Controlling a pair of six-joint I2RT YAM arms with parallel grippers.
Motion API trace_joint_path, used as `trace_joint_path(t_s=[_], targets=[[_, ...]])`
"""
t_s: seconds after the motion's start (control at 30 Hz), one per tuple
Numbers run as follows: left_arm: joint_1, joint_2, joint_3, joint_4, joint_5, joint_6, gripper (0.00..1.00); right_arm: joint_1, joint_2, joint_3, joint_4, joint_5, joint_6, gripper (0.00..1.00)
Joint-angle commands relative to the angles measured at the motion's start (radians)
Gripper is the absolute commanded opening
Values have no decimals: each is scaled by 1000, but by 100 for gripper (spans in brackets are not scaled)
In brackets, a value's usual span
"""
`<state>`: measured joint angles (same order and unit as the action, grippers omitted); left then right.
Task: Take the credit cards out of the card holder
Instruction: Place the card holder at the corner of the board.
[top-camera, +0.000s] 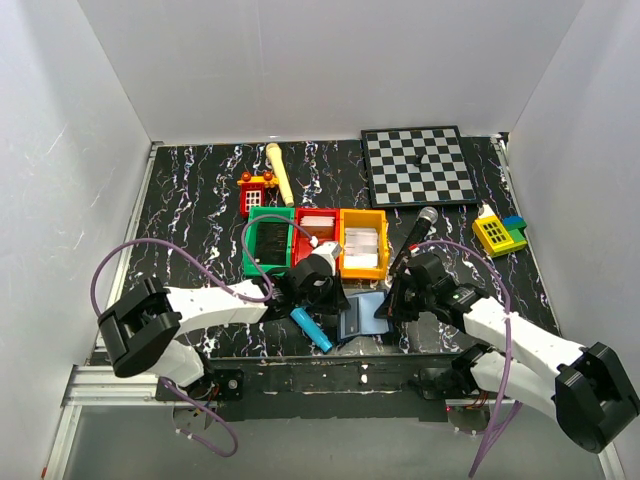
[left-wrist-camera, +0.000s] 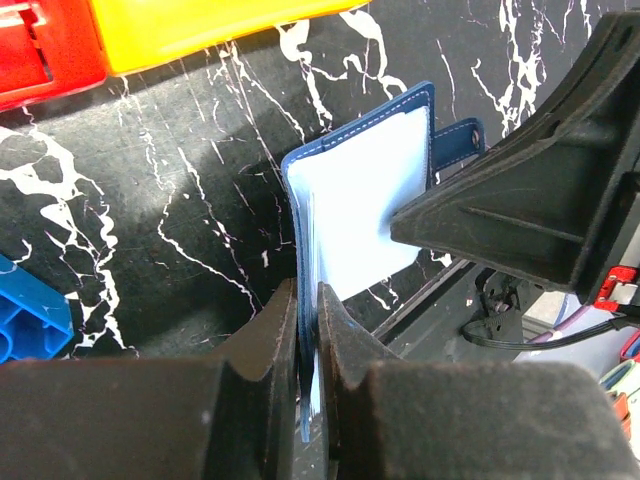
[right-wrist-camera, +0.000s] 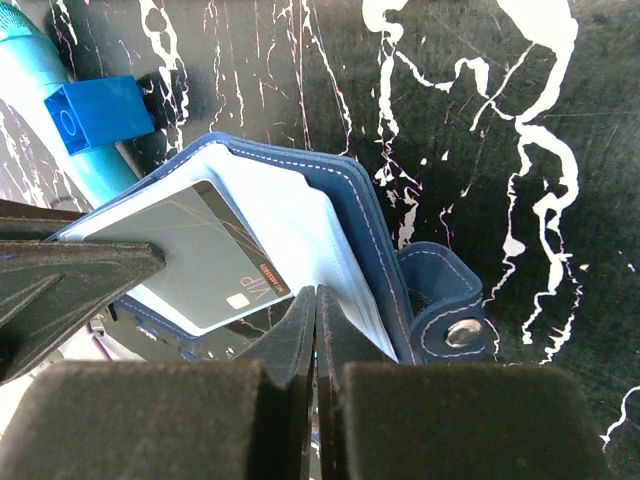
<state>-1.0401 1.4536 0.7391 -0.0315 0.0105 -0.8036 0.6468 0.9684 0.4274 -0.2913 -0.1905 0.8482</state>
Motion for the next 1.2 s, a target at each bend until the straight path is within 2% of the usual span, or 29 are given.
trace_joint_path(t_s=[0.0,0.1,0.23,0.5,0.6,0.67,0.9,1.17], targets=[[23,10,-23,25,32,4,0,-15,9,-6,32,-13,14,1],[32,22,-26,25,42,0,0,-16,-2,-24,47,-13,26,1],[43,60,-14,25,55,0,11,-16,15,-35,44,-13,29,1],[52,165,71,-51,43,9,11,-16,59,-55,29,3,71,1],[63,165,66,-71,32,4,20,-16,67,-65,29,3,80,1],[69,143,62,-85,20,4,29,-16,75,-67,27,5,80,1],[74,50,59,-159,-43,26,44,-18,66,-61,20,16,74,1],[72,-126,48,-254,-102,35,50,-18,84,-30,-3,36,37,1]])
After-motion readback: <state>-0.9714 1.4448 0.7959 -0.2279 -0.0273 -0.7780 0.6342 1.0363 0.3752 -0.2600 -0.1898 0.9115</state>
